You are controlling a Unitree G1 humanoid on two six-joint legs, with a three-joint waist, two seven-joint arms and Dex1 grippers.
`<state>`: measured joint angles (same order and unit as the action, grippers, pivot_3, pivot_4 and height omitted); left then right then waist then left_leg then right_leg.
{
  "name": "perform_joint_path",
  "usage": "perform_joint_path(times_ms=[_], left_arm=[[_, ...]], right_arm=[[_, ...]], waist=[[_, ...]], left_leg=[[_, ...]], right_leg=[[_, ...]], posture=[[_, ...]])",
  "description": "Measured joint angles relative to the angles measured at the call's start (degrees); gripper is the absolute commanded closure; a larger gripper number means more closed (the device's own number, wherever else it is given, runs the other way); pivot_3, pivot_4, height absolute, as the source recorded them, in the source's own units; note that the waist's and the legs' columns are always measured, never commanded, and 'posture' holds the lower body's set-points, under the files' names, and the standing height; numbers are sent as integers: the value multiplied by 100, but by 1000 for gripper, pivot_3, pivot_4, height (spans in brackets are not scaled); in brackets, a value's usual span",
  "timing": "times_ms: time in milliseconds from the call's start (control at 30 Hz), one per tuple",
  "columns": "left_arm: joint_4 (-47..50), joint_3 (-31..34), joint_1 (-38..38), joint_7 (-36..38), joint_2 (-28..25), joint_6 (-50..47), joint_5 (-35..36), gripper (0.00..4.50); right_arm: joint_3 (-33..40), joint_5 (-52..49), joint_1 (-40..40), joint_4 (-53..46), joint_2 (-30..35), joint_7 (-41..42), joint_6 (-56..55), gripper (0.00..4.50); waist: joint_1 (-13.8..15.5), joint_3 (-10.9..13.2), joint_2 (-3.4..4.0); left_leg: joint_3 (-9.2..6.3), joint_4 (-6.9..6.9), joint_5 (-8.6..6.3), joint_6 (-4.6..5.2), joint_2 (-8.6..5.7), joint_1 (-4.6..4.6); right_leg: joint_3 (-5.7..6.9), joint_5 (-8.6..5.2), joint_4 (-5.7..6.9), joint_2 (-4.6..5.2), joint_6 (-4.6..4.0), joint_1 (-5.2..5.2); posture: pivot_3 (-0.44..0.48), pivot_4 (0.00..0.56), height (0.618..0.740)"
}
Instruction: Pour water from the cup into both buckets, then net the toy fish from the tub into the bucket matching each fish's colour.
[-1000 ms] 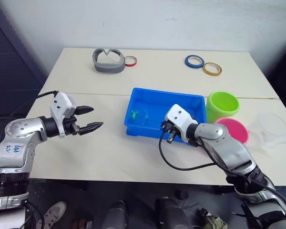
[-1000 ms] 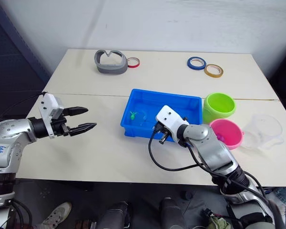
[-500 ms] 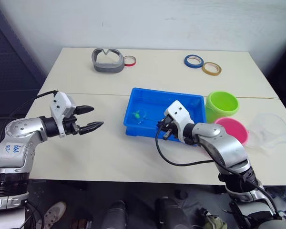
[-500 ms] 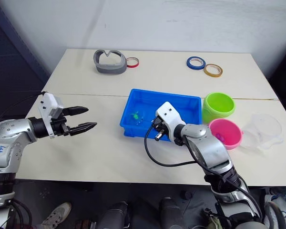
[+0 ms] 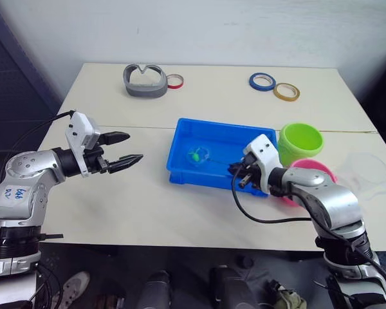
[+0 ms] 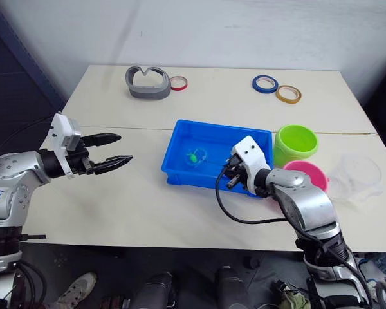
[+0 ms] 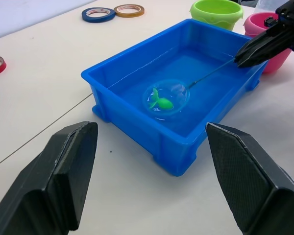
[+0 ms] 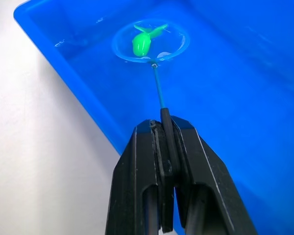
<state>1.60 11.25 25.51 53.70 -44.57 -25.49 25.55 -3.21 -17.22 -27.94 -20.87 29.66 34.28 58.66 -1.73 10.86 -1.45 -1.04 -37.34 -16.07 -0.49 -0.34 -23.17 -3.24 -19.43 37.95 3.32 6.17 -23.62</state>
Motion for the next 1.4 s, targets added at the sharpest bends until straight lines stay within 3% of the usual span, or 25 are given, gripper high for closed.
perform_joint_path(times_ms=[567, 967, 1133, 1400], left_arm=[[-255, -91, 312, 224, 114, 178, -3, 659], [-872, -566, 1123, 785, 462, 338, -10, 659], [-1303, -836, 1595, 1043, 715, 531, -82, 659], [-1591, -961, 1862, 1211, 796, 728, -145, 659]], right_arm=[[730, -620, 80, -251, 355, 3, -6, 4500], [2552, -1230, 714, -363, 1326, 152, 17, 4500], [3038, -1070, 977, 91, 1666, 41, -262, 4500], [3103, -486, 1315, 984, 1932, -137, -1047, 4500]], waist=[[13, 0, 0], [34, 0, 0], [29, 0, 0], [16, 0, 1]], left_leg=[[0, 0, 0, 0, 0, -1], [2, -4, 2, 3, -3, 0], [6, -5, 3, 3, -4, 0], [11, -6, 4, 5, 0, 2]], right_leg=[[0, 0, -2, 0, 0, 1], [0, 0, -4, -1, 1, 9], [-1, 0, -3, -3, 1, 9], [-4, 1, 3, -9, 2, 5]], posture=[[0, 150, 740], [0, 150, 740], [0, 150, 740], [0, 150, 740]])
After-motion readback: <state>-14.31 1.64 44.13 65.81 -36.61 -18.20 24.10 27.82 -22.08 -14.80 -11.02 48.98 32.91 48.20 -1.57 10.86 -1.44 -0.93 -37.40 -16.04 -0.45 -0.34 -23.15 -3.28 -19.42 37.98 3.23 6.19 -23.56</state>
